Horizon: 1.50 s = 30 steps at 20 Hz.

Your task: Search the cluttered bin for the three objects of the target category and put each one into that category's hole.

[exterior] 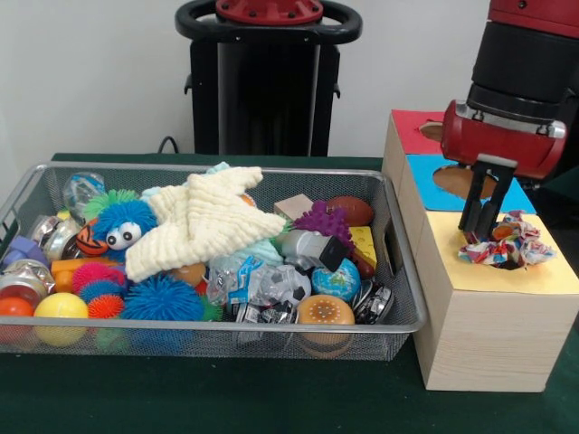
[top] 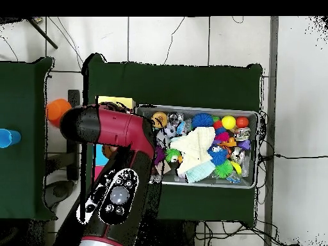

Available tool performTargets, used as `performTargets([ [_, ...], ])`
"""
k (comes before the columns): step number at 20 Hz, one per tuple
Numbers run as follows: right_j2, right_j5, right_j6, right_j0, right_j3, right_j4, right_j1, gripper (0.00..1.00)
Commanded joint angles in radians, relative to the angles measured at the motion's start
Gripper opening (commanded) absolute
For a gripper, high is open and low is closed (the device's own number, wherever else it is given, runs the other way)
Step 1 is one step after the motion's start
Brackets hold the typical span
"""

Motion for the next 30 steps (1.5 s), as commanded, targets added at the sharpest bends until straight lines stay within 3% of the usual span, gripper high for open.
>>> performTargets([
  [1,0.101,-0.052,0.242,-0.018,0.068,0.032,0.043,0.0],
  [30,0.171,-0.122,0.264,0.014,0.056,0.12,0.134,0.0],
])
